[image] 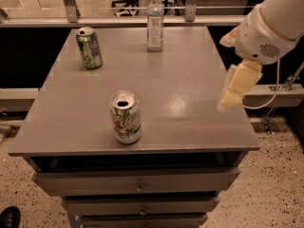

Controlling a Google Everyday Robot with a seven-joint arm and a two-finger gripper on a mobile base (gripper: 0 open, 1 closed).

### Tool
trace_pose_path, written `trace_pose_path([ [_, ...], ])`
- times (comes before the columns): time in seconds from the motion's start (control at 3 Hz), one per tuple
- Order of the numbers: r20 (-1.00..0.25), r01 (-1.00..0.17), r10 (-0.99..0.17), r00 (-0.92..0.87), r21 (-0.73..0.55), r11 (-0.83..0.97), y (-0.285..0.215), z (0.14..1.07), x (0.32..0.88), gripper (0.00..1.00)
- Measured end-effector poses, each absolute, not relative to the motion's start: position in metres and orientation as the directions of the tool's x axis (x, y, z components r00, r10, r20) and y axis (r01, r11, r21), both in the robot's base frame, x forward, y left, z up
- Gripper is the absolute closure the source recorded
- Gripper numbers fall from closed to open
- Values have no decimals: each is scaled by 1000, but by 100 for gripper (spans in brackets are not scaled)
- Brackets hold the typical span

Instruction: Move green can near 7up can

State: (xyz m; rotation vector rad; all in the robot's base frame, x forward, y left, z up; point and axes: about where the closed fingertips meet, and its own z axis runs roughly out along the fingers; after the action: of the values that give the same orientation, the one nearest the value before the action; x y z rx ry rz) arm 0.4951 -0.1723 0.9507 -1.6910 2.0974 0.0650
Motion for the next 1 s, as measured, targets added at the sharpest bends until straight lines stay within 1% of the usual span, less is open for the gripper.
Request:
trace_pose_path([
  [0.67,-541,-946,-841,-24,-260,194,-93,932,562,0],
  [1.0,-627,-948,-778,31,-264,175,-45,930,591,0],
])
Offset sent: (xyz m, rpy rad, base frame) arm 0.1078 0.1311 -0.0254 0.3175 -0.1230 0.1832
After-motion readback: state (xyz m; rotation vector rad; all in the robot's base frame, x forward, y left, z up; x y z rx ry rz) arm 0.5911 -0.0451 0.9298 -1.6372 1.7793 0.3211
